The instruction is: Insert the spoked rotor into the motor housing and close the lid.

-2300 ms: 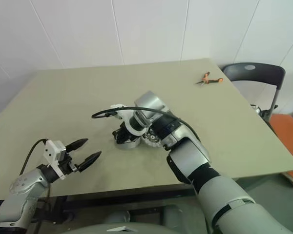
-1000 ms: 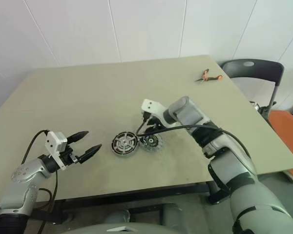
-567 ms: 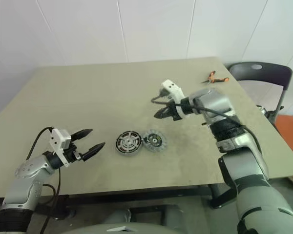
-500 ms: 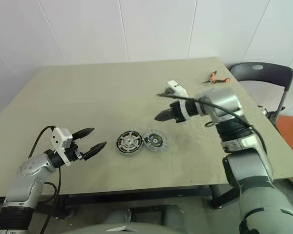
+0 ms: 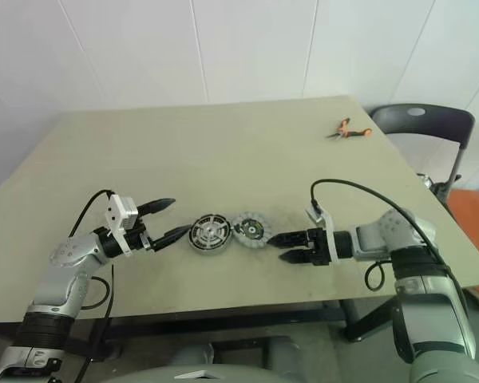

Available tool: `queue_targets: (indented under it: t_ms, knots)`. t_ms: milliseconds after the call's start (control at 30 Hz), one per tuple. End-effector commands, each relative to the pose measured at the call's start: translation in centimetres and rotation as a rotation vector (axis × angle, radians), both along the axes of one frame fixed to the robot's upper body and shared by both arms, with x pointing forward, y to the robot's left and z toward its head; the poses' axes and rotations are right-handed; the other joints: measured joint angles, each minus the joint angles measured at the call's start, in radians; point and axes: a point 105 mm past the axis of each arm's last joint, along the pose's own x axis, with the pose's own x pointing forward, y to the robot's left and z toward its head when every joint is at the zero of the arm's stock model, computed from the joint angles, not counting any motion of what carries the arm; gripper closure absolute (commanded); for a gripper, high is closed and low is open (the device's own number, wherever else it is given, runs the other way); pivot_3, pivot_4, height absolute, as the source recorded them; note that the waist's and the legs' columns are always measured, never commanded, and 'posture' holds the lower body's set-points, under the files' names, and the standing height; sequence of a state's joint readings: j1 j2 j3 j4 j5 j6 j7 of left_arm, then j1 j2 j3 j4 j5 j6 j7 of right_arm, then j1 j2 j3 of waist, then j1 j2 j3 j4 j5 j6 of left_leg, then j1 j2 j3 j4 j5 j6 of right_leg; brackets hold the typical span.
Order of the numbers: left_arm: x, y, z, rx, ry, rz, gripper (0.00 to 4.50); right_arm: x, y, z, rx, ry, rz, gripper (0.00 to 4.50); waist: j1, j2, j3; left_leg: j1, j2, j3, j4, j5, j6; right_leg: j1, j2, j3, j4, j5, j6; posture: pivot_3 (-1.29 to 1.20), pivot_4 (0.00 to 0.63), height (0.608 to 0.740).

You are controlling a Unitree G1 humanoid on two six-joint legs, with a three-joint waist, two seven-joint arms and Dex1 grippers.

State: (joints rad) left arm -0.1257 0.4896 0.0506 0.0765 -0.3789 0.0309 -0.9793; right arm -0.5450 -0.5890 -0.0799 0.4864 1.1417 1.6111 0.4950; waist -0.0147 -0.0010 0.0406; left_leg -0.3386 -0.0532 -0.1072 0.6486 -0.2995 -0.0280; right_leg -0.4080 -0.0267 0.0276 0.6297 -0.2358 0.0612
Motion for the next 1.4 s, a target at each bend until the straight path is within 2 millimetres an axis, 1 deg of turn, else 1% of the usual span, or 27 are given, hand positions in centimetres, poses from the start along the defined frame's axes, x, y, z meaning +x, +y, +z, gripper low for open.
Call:
queue_targets:
  t_ms: [33,100,133,167,200,233,267,400,467,500,567,633,667,800,900,1000,1033,1200,1300,1400]
  knots:
    - [0.4,-0.6,1.5,0.012,-0.066,-0.038,0.00,0.9,0.2,-1.8,-0.127,0.030,-0.120,0.06,-0.009,-0.005,-0.001,0.001,0.001,0.000,-0.001,0.000,0.000,0.005,0.001,0.000,0.000,-0.004,0.002,0.00,0.000,0.740]
    - [0.5,-0.8,1.6,0.019,-0.066,-0.056,0.00,1.2,1.2,-1.7,-0.121,0.019,-0.153,0.06,-0.016,-0.005,0.000,0.009,0.002,0.000,0.001,0.000,0.000,0.012,0.001,-0.002,-0.001,-0.004,0.000,0.00,0.000,0.740]
    - [0.6,-0.9,1.6,0.024,-0.066,-0.066,0.00,1.3,1.7,-1.6,-0.116,0.009,-0.164,0.06,-0.027,-0.003,0.001,0.012,0.004,0.000,0.001,-0.001,-0.001,0.015,0.001,-0.003,-0.002,-0.004,0.000,0.00,0.000,0.740]
    - [0.7,-1.0,1.7,0.028,-0.066,-0.075,0.00,1.4,2.1,-1.4,-0.115,0.000,-0.178,0.06,-0.032,0.002,0.001,0.014,0.009,0.000,0.001,-0.003,-0.004,0.020,0.002,-0.007,-0.008,-0.004,0.000,0.00,0.000,0.740]
    - [0.8,-1.2,1.6,0.034,-0.064,-0.082,0.00,1.7,2.5,-1.1,-0.113,-0.010,-0.195,0.06,-0.035,0.008,0.001,0.012,0.014,0.000,-0.001,-0.003,-0.004,0.021,0.005,-0.012,-0.017,-0.004,0.000,0.00,0.000,0.740]
    - [1.0,-1.3,1.5,0.042,-0.059,-0.087,0.00,1.9,2.9,-0.9,-0.113,-0.019,-0.211,0.06,-0.041,0.014,0.001,0.006,0.018,-0.002,-0.002,-0.003,-0.004,0.019,0.007,-0.015,-0.026,-0.004,0.000,0.00,0.000,0.740]
    - [1.1,-1.4,1.3,0.052,-0.051,-0.095,0.00,2.1,3.3,-0.6,-0.113,-0.026,-0.229,0.06,-0.045,0.015,0.002,0.000,0.020,-0.005,-0.004,-0.003,-0.004,0.016,0.010,-0.018,-0.033,-0.004,0.000,0.00,0.000,0.740]
    - [1.4,-1.7,0.8,0.089,-0.039,-0.118,0.00,2.4,4.6,0.4,-0.111,-0.047,-0.252,0.06,-0.055,0.018,0.002,0.002,0.020,-0.004,-0.003,-0.001,0.000,0.014,0.010,-0.016,-0.029,-0.003,0.001,0.00,0.000,0.740]
    - [1.7,-1.6,1.0,0.084,-0.042,-0.104,0.00,2.5,4.8,1.1,-0.109,-0.053,-0.249,0.06,-0.055,0.016,0.003,0.002,0.020,-0.001,-0.001,0.000,0.001,0.011,0.010,-0.013,-0.022,-0.001,0.000,0.00,0.000,0.740]
    - [1.8,-1.5,1.1,0.080,-0.043,-0.099,0.00,2.6,4.8,1.4,-0.111,-0.052,-0.249,0.06,-0.055,0.016,0.003,0.002,0.019,0.000,0.002,0.000,0.001,0.009,0.011,-0.010,-0.013,0.000,0.000,0.00,0.000,0.740]
    - [1.9,-1.5,1.1,0.079,-0.044,-0.097,0.00,2.9,4.9,2.0,-0.111,-0.042,-0.255,0.06,-0.054,0.017,0.003,0.003,0.018,0.002,0.002,0.000,0.001,0.008,0.012,-0.006,-0.010,0.007,-0.004,0.00,0.000,0.740]
    - [1.8,-1.5,1.1,0.077,-0.042,-0.095,0.00,3.1,5.4,2.6,-0.102,-0.041,-0.251,0.06,-0.054,0.017,0.003,0.000,0.018,0.002,-0.002,0.000,0.001,0.004,0.016,-0.005,-0.010,0.007,-0.005,0.00,0.000,0.740]
    - [1.9,-1.5,1.1,0.071,-0.040,-0.091,0.00,3.1,5.8,2.8,-0.097,-0.047,-0.242,0.06,-0.054,0.017,0.003,0.000,0.018,0.004,-0.002,0.000,0.002,0.000,0.016,-0.005,-0.010,0.009,-0.002,0.00,0.000,0.740]
    - [1.7,-1.4,1.1,0.049,-0.026,-0.084,0.00,3.0,7.1,3.1,-0.089,-0.059,-0.210,0.06,-0.053,0.017,0.003,-0.001,0.019,0.009,-0.003,-0.006,0.012,-0.003,0.017,-0.001,-0.010,0.008,-0.004,0.00,0.000,0.740]
    - [1.7,-1.3,1.1,0.037,-0.010,-0.085,0.61,2.9,7.4,3.0,-0.087,-0.060,-0.196,0.00,-0.050,0.017,0.003,-0.001,0.018,0.012,-0.003,-0.007,0.014,-0.004,0.015,0.001,-0.012,0.008,-0.004,0.00,0.000,0.740]
    - [1.3,-1.4,1.0,0.021,0.015,-0.106,1.55,2.7,7.7,3.0,-0.081,-0.062,-0.183,0.00,-0.046,0.016,0.003,-0.001,0.018,0.017,-0.002,-0.007,0.014,-0.004,0.015,0.005,-0.013,0.007,-0.003,0.00,0.000,0.740]
    - [1.1,-1.5,1.0,0.015,0.025,-0.117,1.93,2.7,7.7,3.0,-0.080,-0.062,-0.181,0.00,-0.045,0.016,0.003,-0.001,0.018,0.018,-0.002,-0.007,0.014,-0.004,0.015,0.006,-0.013,0.006,-0.001,0.00,0.000,0.740]
    - [0.3,-1.8,0.5,-0.001,0.091,-0.166,3.61,2.7,7.9,3.0,-0.076,-0.058,-0.180,0.00,-0.044,0.016,0.004,0.000,0.018,0.023,-0.002,-0.007,0.014,-0.004,0.015,0.012,-0.013,0.005,0.000,0.00,0.000,0.740]
    - [0.1,-2.0,0.2,0.001,0.104,-0.169,4.49,2.8,8.1,3.0,-0.073,-0.056,-0.182,0.00,-0.044,0.016,0.004,0.000,0.018,0.023,-0.002,-0.007,0.014,-0.004,0.016,0.013,-0.013,0.006,0.000,0.00,0.000,0.740]
    - [0.5,-1.8,-0.1,0.031,0.085,-0.132,4.49,2.8,8.2,2.9,-0.072,-0.052,-0.186,0.00,-0.043,0.016,0.004,0.000,0.018,0.023,-0.002,-0.007,0.014,-0.004,0.016,0.013,-0.013,0.006,0.000,0.00,0.000,0.740]
